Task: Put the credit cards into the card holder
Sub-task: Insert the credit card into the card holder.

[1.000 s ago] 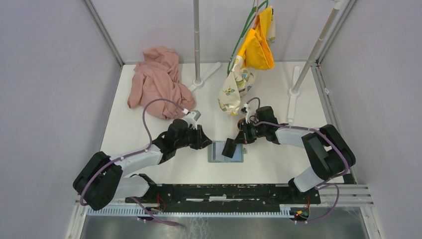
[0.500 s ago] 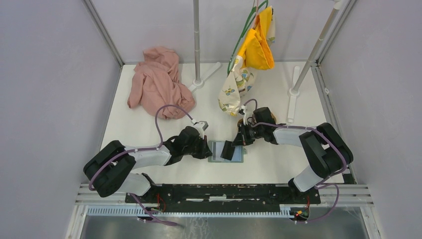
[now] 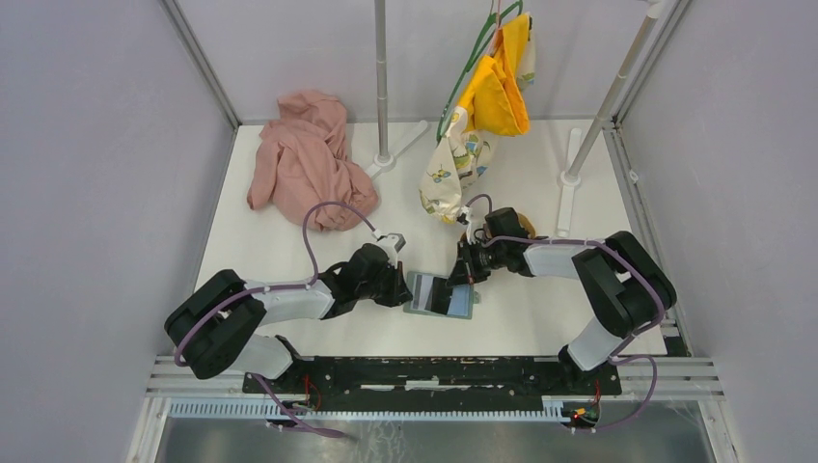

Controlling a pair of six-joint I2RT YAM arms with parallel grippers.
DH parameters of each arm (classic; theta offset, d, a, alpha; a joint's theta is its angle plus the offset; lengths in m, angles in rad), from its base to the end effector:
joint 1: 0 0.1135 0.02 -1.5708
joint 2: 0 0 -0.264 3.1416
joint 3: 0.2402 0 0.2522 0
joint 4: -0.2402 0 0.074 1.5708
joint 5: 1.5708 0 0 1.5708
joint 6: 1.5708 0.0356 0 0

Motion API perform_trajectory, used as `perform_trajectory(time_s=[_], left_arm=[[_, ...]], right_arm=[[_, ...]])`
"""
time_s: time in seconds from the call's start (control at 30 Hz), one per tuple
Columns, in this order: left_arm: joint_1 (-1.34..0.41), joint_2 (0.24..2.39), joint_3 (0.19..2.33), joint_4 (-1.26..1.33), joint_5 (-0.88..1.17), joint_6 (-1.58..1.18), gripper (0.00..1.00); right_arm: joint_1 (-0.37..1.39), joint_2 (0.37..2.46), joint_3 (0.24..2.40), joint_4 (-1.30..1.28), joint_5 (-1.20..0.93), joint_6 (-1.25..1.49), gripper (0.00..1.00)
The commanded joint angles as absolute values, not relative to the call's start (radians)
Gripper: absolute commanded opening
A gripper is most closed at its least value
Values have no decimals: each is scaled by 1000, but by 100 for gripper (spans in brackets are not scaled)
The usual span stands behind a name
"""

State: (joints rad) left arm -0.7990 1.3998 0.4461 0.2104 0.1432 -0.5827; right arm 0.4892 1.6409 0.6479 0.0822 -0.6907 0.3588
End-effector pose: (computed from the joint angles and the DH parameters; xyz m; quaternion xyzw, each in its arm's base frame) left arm 0.1681 -0.1800 0.1347 0.1272 0.9048 -0.3060 0.2673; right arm 0.2407 0.1538 0.1243 -0.1675 0.8811 0.4173 0.1462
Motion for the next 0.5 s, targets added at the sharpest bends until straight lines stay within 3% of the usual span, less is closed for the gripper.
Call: perform_trajectory(time_s=[0.0, 0.47], left_arm=[[-806, 1422, 456, 196, 104, -585, 5], [-821, 1424, 457, 213, 106, -584, 5]], right_arm=[[497, 1678, 679, 29, -628, 335, 0], [497, 1698, 710, -50, -545, 313, 0]])
